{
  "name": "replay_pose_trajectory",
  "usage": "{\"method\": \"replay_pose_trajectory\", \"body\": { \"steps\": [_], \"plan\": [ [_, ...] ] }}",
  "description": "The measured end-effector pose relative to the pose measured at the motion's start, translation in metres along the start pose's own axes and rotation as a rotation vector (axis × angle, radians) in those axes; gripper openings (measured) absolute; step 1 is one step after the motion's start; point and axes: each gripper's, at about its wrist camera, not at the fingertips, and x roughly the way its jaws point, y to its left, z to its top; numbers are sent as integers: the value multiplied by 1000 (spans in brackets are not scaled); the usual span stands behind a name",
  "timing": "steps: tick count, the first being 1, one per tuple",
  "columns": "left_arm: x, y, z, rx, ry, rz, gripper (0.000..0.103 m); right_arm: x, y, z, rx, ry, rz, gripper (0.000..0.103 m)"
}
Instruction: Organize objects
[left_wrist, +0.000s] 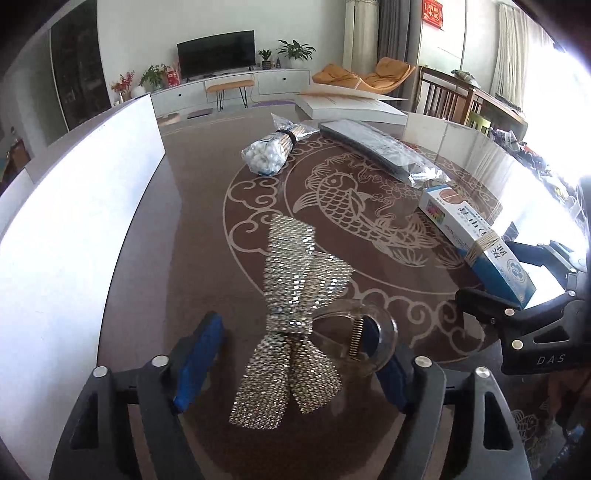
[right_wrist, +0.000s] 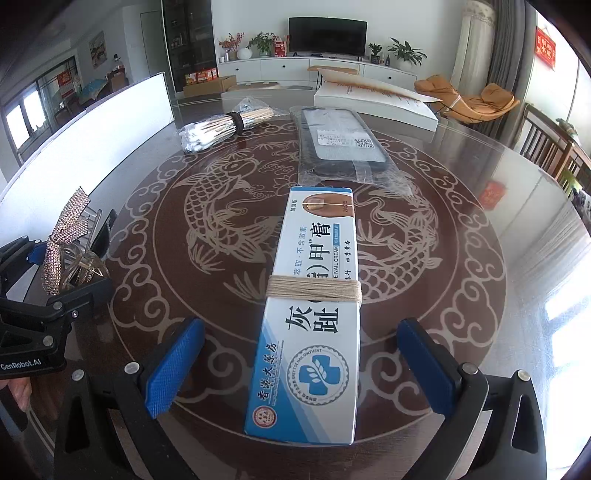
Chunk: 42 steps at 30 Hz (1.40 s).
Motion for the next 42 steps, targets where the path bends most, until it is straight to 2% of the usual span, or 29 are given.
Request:
{"method": "replay_pose_trajectory", "body": {
  "steps": [1, 3, 4, 5, 6, 9, 13, 17, 19, 23, 27, 29, 31, 32, 33, 34, 37, 39, 42],
  "plan": [
    [0, 2, 2, -10, 2, 5, 51, 3, 1, 3, -9, 15, 5, 103],
    [-3, 2, 2, -16, -13, -14, 50, 6, 0, 11, -25, 87, 30, 103],
    [-7, 1, 2, -15, -18, -17, 50, 5, -2, 14, -17, 105, 47, 100],
    [-11, -1, 0, -12, -25, -13, 50, 0, -4, 16, -17, 89, 35, 66],
    [-15, -3, -1, -13, -30, -15, 50, -2, -5, 19, -32, 97, 10, 43],
    [-35, -5, -6, -40, -48, -43, 50, -5, -17, 20, 10, 130, 75, 43],
    [-78, -1, -10, -87, -102, -101, 50, -32, -32, 24, 139, 111, 201, 43],
    [-127, 25, -6, -155, -173, -133, 50, -71, -9, 51, 156, 39, 325, 43],
    [-152, 47, -3, -187, -209, -119, 50, -87, 15, 69, 155, 10, 399, 43],
    [-190, 106, -7, -237, -254, 0, 50, -113, 83, 100, 131, -38, 553, 43],
    [-202, 178, -24, -321, -216, 147, 50, -120, 178, 117, 40, -31, 671, 43],
    [-199, 210, -34, -351, -172, 226, 50, -115, 224, 119, -1, -18, 709, 43],
    [-186, 237, -46, -377, -86, 341, 52, -104, 266, 116, -35, 15, 759, 46],
    [-178, 248, -53, -390, -36, 392, 54, -96, 284, 114, -47, 52, 783, 51],
    [-170, 257, -60, -404, 3, 422, 65, -87, 296, 110, -44, 93, 802, 57],
    [-166, 264, -69, -416, 27, 434, 72, -81, 301, 106, -26, 115, 812, 68],
    [-166, 265, -88, -442, 13, 432, 72, -76, 289, 91, -21, 77, 789, 69],
    [-169, 256, -95, -446, -15, 423, 74, -79, 266, 79, -86, -5, 684, 70],
    [-179, 231, -93, -422, -70, 378, 74, -80, 213, 50, -208, -142, 444, 91]
  ]
}}
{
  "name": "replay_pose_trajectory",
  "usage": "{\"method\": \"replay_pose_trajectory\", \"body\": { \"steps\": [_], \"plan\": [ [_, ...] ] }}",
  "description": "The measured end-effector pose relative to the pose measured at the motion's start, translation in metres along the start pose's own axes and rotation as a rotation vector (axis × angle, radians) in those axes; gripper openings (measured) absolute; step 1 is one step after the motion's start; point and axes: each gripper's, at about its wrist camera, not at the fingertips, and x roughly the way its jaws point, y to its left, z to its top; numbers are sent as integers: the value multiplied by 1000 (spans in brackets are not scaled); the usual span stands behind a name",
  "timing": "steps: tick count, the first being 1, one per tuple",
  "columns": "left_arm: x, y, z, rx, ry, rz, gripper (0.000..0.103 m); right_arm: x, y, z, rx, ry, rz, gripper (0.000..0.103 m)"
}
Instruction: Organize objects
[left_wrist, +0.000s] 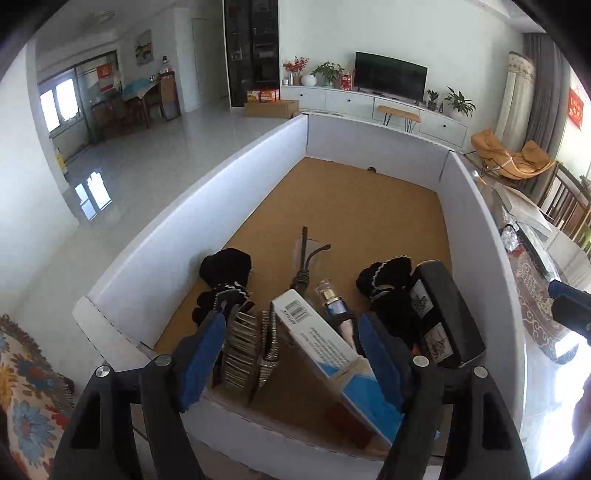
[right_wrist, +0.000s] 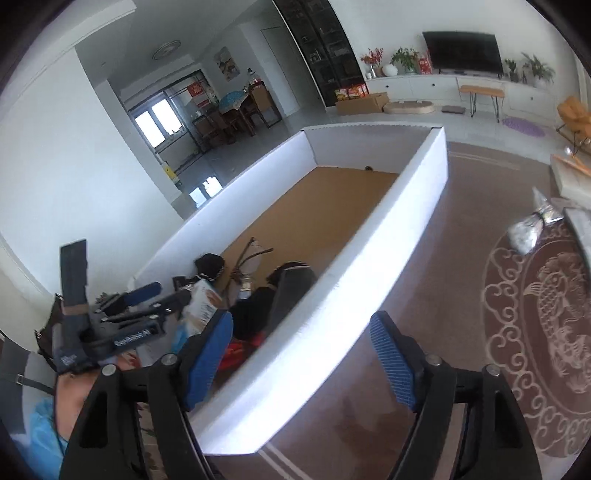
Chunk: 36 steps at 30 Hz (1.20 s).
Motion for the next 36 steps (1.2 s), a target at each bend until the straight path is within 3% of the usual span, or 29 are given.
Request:
{"method": "replay_pose_trajectory", "body": {
  "steps": [1, 4, 6, 10, 13, 17, 22, 26, 36],
  "plan": [
    [-9, -11, -2, 12, -20, -30, 74, -7, -17, -16, -43, -6, -83, 96],
    [-38, -53, -7, 67, -76, -138, 75, -27, -86, -67, -113, 55, -304, 97],
    [-55, -89, -7, 116, -100, -230, 77, -44, -133, -99, -98, 108, -399, 97],
    [-83, -164, -25, 206, -123, -394, 102, -76, -201, -141, 16, 142, -498, 97],
    [-75, -222, -48, 290, -59, -482, 103, -97, -232, -152, 110, 130, -499, 98],
    [-24, -282, -82, 399, 81, -443, 103, -103, -241, -152, 169, 133, -494, 99],
    [28, -304, -90, 405, 149, -386, 103, -105, -250, -157, 237, 138, -469, 103],
    [50, -308, -76, 426, 134, -322, 103, -105, -249, -158, 236, 138, -475, 103],
    [120, -337, -1, 444, 131, -337, 103, -104, -249, -158, 236, 139, -475, 103]
  ]
}}
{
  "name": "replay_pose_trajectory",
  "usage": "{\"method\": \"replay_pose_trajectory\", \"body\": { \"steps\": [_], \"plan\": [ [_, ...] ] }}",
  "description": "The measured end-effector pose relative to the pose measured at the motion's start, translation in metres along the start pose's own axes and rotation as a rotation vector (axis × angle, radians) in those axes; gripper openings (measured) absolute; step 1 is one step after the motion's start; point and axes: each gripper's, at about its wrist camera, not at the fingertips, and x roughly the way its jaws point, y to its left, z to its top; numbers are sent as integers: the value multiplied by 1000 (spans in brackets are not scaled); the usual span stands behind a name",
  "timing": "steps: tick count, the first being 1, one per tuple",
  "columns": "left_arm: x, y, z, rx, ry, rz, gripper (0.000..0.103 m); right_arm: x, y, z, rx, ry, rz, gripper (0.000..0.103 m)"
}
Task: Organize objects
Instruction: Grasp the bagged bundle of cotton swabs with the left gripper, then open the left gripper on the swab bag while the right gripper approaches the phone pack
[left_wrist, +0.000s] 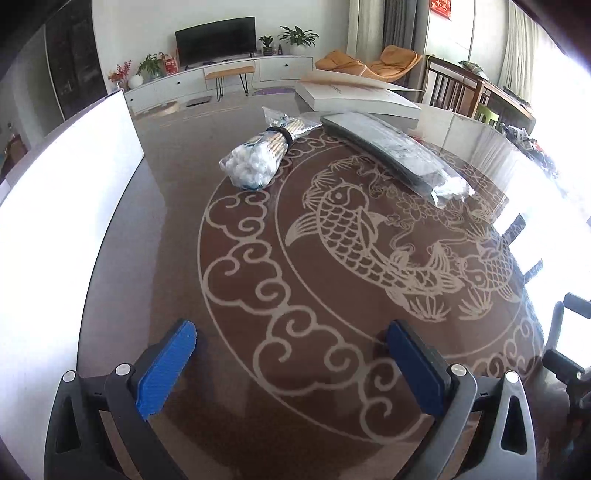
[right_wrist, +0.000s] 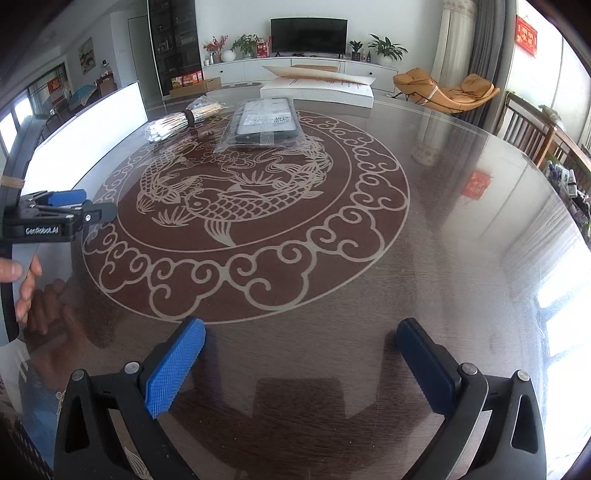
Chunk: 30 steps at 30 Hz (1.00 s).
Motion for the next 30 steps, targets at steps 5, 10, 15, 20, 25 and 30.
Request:
{"method": "replay_pose_trajectory", "body": {
  "steps": [5, 10, 15, 20, 25, 30],
  "plan": [
    [35, 20, 55, -2, 18, 3, 103, 0, 0, 0, 0, 0, 0, 103],
    [68, 32, 107, -60, 102, 39, 103, 0, 0, 0, 0, 0, 0, 103],
    [87, 24, 138, -71, 136, 44, 103, 0, 0, 0, 0, 0, 0, 103],
    [68, 18, 128, -48, 16, 31, 35, 0, 0, 0, 0, 0, 0, 103],
    [37, 18, 81, -107, -27, 50, 29, 0, 0, 0, 0, 0, 0, 103],
    [-15, 5, 2, -96, -49, 75, 30, 0, 0, 0, 0, 0, 0, 103]
  ]
}}
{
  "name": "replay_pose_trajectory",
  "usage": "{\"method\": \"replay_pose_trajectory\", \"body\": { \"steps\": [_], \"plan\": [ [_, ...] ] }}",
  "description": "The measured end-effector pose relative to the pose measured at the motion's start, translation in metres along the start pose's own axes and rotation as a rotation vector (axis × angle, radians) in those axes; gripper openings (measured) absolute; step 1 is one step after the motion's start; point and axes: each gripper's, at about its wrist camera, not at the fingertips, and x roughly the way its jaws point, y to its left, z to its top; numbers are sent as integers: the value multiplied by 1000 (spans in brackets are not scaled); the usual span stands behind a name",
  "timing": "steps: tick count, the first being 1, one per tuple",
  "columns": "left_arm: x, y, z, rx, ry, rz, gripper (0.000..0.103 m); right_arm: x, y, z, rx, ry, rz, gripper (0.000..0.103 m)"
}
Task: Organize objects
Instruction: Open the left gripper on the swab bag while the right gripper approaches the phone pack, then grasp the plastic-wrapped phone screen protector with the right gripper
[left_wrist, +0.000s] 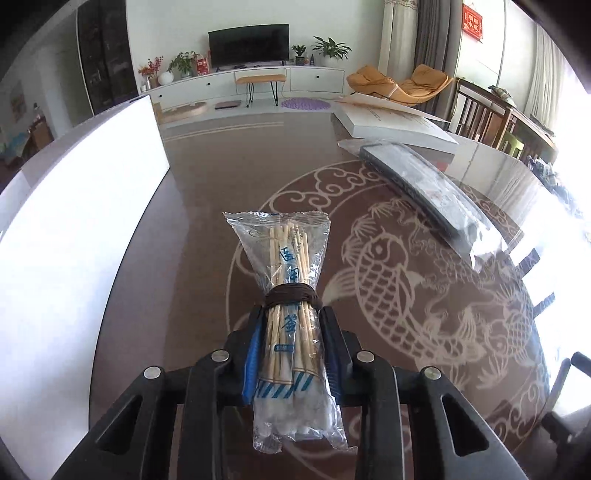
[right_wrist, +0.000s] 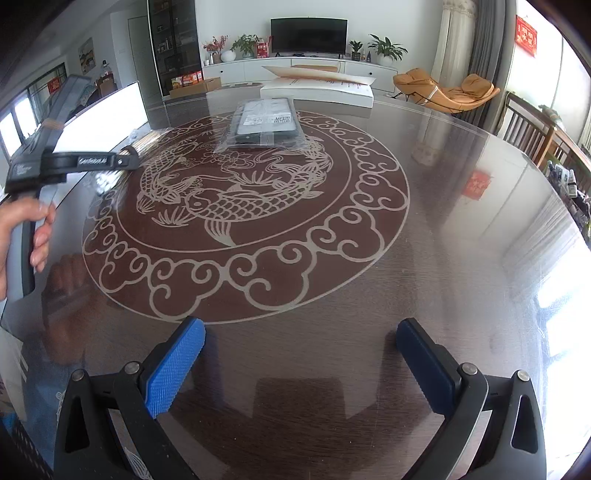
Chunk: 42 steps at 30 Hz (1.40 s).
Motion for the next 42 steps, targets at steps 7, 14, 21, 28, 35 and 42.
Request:
{"method": "replay_pose_trajectory", "body": {
  "steps": [7, 14, 21, 28, 35, 42],
  "plan": [
    [-25, 9, -43, -3, 10, 31, 88, 0, 0, 0, 0, 0, 0, 103],
    [-20, 15, -42, -31, 38, 17, 103, 3, -6, 15, 11, 25, 98, 103],
    [-21, 14, -43, -34, 35, 21, 103, 48, -10, 147, 65, 30, 205, 103],
    [-21, 14, -43, -35, 35, 21, 103, 142, -9, 223, 280, 202, 250, 103],
    [-21, 14, -41, -36, 36, 23, 103, 163, 69, 230, -56, 222, 28, 103],
    [-20, 13, -41, -37, 36, 23, 103, 123, 53, 187, -55, 137, 45, 76]
  ]
}}
